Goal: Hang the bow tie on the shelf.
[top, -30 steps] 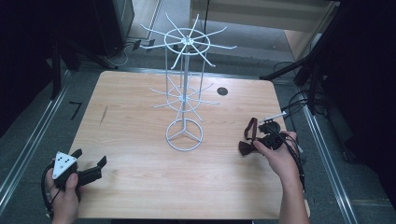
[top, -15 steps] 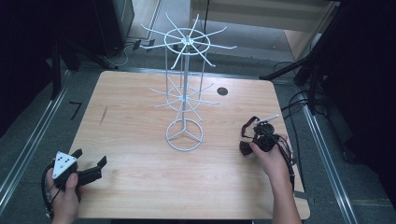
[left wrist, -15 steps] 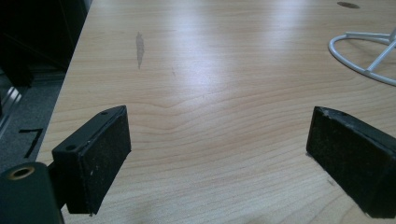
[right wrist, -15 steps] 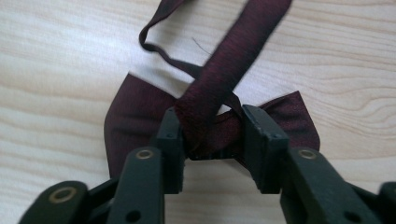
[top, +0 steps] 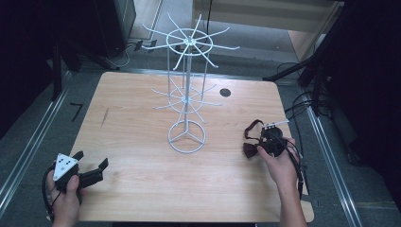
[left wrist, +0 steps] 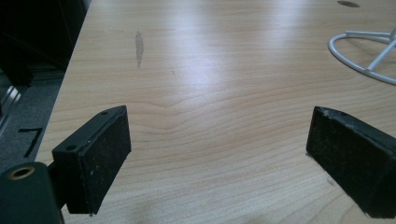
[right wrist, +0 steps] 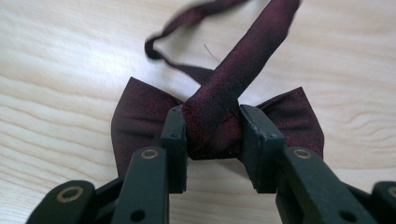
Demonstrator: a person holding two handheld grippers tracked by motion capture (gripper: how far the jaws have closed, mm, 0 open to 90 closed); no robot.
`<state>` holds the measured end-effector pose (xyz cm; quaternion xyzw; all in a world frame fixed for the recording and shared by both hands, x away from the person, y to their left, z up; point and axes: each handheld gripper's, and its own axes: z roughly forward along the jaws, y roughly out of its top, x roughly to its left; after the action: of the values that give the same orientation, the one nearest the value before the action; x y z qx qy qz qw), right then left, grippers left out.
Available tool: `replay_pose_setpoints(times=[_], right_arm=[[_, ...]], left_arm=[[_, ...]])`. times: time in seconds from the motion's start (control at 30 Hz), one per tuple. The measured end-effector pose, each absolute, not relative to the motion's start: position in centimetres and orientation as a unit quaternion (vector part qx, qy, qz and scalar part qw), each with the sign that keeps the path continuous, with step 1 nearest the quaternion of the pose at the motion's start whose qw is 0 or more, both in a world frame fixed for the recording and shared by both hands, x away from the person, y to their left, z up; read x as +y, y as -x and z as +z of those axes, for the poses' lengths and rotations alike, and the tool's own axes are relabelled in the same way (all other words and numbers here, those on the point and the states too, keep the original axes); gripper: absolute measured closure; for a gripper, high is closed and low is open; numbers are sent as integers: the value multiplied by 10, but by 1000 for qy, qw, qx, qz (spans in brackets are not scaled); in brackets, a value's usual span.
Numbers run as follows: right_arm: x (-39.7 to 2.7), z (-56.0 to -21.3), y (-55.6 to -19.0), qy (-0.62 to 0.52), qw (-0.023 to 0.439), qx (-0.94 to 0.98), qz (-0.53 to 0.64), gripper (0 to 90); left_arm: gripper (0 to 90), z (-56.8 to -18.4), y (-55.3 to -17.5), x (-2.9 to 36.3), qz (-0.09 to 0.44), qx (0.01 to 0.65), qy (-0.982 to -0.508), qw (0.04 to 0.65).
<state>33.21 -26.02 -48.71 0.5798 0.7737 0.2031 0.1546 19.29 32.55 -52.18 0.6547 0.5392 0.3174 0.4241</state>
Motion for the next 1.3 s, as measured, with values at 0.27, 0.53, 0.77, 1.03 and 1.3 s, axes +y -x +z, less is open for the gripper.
replay_pose_setpoints(times=[0.27, 0.53, 0.77, 1.03, 1.3], right_arm=[[-258, -464, -318, -550, 217, 759, 272, 659], [-253, -448, -307, -520, 262, 743, 331, 659], [-244, -430, -294, -480, 286, 738, 378, 658], [-228, -411, -281, -442, 312, 734, 411, 658], [-216, -397, -267, -411, 322, 723, 452, 658]], left_arm=[[72, -522, -193, 325, 318, 538, -654, 425], [72, -522, -193, 326, 316, 539, -655, 425], [72, -522, -193, 326, 317, 539, -655, 425], [72, -522, -193, 326, 316, 539, -655, 425], [72, -522, -193, 326, 316, 539, -656, 424]])
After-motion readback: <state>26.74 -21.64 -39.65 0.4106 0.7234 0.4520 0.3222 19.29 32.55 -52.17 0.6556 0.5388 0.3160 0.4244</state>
